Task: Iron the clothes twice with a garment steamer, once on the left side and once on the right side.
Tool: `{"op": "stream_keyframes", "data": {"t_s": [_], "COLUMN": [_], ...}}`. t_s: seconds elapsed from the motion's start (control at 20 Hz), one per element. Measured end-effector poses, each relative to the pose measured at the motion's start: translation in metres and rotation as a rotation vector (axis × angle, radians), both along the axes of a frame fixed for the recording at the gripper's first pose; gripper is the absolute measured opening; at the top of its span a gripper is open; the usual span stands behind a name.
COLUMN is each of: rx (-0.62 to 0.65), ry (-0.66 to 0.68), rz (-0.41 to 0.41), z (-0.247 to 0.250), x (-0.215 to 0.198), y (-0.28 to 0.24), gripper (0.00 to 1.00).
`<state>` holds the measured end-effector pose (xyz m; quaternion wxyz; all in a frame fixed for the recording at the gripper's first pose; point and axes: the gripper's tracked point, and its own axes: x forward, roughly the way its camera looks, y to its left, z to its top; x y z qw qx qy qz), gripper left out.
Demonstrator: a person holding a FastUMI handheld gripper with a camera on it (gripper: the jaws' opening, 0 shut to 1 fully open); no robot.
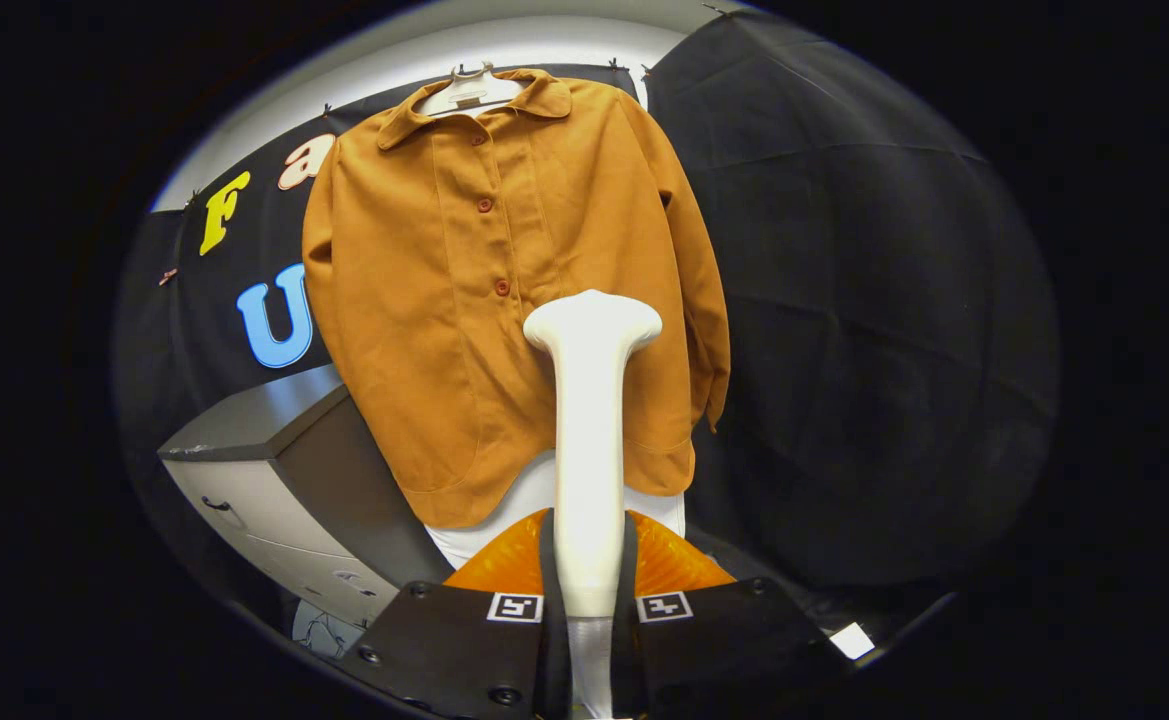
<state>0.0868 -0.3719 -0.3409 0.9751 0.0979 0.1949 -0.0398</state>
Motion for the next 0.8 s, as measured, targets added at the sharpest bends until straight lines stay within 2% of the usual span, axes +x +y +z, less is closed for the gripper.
{"op": "stream_keyframes", "data": {"t_s": [0.45,0.8], "rx": [-0.015,-0.034], "ry": [-0.055,-0.182], "rz": [0.008,0.013], "z": [0.038,0.125], "x": [-0.049,-0.067], "y": [0.019,0.053], "gripper": [0.19,0.19]}}
